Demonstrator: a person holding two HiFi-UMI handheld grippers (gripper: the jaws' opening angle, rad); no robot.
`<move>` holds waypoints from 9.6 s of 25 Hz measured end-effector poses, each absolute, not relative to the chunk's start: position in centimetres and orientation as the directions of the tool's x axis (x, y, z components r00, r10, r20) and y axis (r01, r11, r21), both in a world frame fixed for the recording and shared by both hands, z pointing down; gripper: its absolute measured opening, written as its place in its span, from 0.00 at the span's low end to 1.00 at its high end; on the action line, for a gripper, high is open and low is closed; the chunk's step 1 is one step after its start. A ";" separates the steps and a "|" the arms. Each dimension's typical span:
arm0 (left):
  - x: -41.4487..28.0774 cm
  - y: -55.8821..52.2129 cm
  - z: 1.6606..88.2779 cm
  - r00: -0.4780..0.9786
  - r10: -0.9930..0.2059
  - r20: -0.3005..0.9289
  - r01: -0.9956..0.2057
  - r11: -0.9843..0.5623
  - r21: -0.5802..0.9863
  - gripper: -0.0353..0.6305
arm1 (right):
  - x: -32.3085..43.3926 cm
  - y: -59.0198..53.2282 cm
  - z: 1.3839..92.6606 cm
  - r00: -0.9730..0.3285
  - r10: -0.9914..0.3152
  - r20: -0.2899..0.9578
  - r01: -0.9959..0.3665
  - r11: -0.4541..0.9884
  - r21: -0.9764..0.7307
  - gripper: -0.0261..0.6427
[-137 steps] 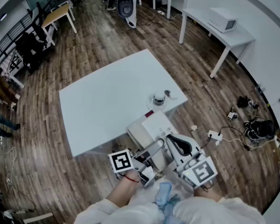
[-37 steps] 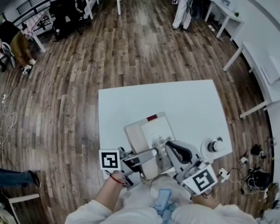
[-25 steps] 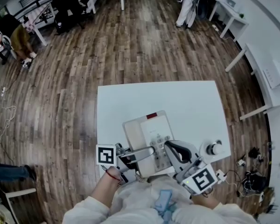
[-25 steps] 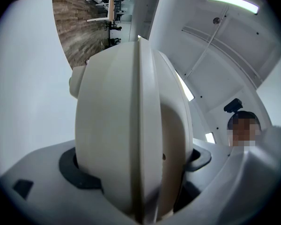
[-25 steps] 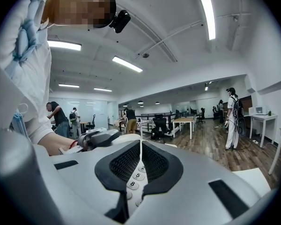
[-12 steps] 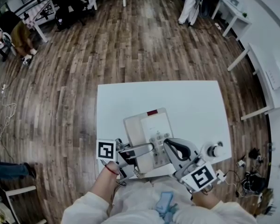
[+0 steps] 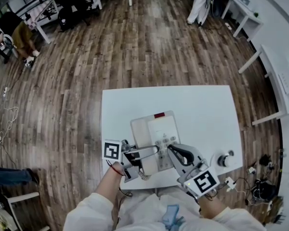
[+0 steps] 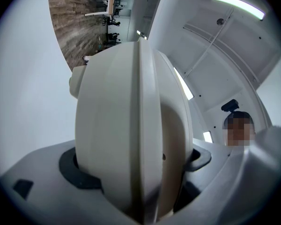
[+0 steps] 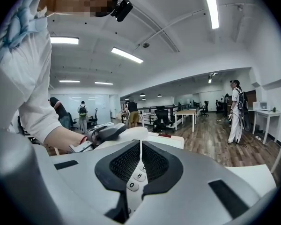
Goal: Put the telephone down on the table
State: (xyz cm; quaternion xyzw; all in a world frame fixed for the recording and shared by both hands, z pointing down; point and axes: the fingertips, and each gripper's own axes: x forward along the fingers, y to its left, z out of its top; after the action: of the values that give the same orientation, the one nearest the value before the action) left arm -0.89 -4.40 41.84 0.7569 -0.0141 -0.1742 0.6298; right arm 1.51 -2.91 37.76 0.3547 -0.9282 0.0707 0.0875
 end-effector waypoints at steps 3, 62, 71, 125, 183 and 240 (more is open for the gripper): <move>-1.0 -5.5 42.6 0.939 -0.238 -0.249 0.203 -0.201 0.958 0.77 | 1.2 -3.9 38.7 -0.732 -0.644 0.222 -0.671 0.738 -0.070 0.09; 0.5 -13.1 55.0 0.963 -0.187 -0.195 0.168 -0.151 0.974 0.77 | 5.7 -14.8 53.9 -0.692 -0.612 0.384 -0.702 0.694 -0.159 0.23; 0.0 -13.7 55.9 0.960 -0.206 -0.191 0.164 -0.140 0.976 0.77 | 6.2 -14.3 55.1 -0.654 -0.602 0.459 -0.735 0.649 -0.197 0.24; -0.9 -16.3 59.1 0.944 -0.190 -0.269 0.290 0.092 0.953 0.77 | 2.3 -5.2 61.1 -0.463 -0.682 0.566 -0.384 -0.422 -0.822 0.33; -6.8 -14.5 60.6 0.943 -0.332 0.034 -0.031 0.013 0.999 0.77 | 1.9 -6.6 65.8 -0.418 -0.696 0.584 -0.166 -0.573 -0.802 0.28; -7.4 -8.7 56.9 0.748 -0.545 0.380 -0.536 -0.158 0.829 0.16 | 2.3 -7.2 59.7 -0.523 -0.664 0.534 -0.697 -0.027 -0.716 0.25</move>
State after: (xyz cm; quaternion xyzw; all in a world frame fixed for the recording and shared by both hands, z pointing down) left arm -7.44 -8.70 56.87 0.7610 -0.3551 -0.0038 0.5429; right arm 2.28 -7.19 59.75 0.4882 -0.6972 0.5247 0.0157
